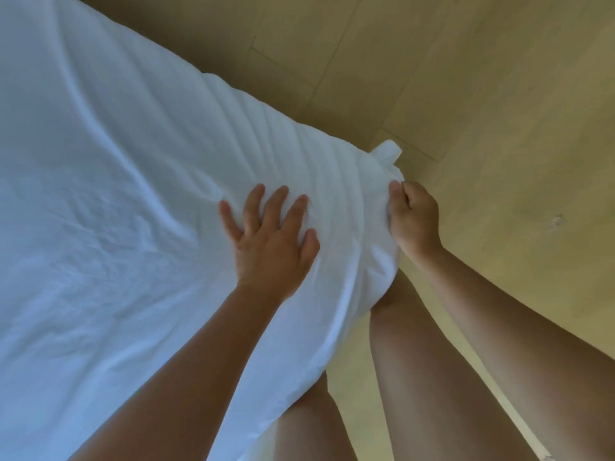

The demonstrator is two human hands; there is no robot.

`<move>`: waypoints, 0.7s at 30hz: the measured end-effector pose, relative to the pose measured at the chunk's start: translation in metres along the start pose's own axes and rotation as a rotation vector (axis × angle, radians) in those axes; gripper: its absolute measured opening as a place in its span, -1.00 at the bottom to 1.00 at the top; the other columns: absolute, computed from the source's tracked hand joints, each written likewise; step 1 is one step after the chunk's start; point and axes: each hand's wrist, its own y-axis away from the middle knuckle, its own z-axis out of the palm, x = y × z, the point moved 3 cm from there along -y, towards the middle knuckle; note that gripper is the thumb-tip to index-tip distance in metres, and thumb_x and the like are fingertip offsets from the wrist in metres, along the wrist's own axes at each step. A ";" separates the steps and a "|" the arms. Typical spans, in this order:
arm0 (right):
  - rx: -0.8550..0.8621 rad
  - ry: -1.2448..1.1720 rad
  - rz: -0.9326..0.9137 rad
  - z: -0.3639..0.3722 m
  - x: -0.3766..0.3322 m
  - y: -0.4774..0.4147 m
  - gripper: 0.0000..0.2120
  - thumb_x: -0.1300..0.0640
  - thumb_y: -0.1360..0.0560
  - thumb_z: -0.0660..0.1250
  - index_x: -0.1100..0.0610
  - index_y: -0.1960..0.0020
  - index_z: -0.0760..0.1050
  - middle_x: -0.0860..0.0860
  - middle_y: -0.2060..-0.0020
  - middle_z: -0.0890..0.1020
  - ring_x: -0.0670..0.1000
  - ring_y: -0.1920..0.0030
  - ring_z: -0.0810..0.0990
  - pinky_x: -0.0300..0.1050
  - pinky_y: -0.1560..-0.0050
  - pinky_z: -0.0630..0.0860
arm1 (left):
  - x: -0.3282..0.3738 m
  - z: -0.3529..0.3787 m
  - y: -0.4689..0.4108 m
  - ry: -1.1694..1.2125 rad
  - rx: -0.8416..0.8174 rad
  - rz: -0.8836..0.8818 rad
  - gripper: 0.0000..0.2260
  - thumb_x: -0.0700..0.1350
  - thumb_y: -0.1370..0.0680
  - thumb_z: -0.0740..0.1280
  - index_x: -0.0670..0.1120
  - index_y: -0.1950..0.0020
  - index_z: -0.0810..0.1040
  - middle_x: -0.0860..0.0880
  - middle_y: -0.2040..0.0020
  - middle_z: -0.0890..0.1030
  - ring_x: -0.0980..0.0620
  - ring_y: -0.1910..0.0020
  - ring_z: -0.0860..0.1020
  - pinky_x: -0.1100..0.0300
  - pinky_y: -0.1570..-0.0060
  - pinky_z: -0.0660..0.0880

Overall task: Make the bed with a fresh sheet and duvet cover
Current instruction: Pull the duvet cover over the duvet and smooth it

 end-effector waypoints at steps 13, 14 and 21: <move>-0.048 0.271 0.207 0.011 0.053 -0.054 -0.73 0.05 -0.60 0.11 0.15 0.22 0.32 0.05 0.28 0.45 0.11 0.17 0.46 -0.10 0.22 0.27 | 0.055 0.009 -0.009 -0.186 -0.176 0.239 -0.44 0.16 -0.44 0.08 -0.13 -0.26 0.55 -0.16 -0.26 0.55 -0.19 -0.29 0.48 -0.39 -0.23 0.20; -0.012 0.263 0.178 0.010 0.050 -0.054 -0.78 0.05 -0.59 0.13 0.15 0.17 0.36 0.07 0.19 0.49 0.12 0.09 0.48 -0.10 0.17 0.30 | 0.046 0.008 -0.012 -0.194 -0.171 0.235 -0.45 0.16 -0.44 0.09 -0.13 -0.26 0.54 -0.16 -0.27 0.54 -0.19 -0.29 0.48 -0.38 -0.24 0.21; -0.530 0.450 -0.155 0.021 0.033 -0.021 -0.60 -0.18 -0.62 -0.05 0.02 0.25 0.31 0.01 0.28 0.49 0.13 0.15 0.50 -0.05 0.12 0.31 | 0.044 0.005 -0.019 -0.199 -0.193 0.255 -0.47 0.14 -0.45 0.08 -0.14 -0.21 0.57 -0.14 -0.22 0.58 -0.16 -0.25 0.51 -0.33 -0.24 0.27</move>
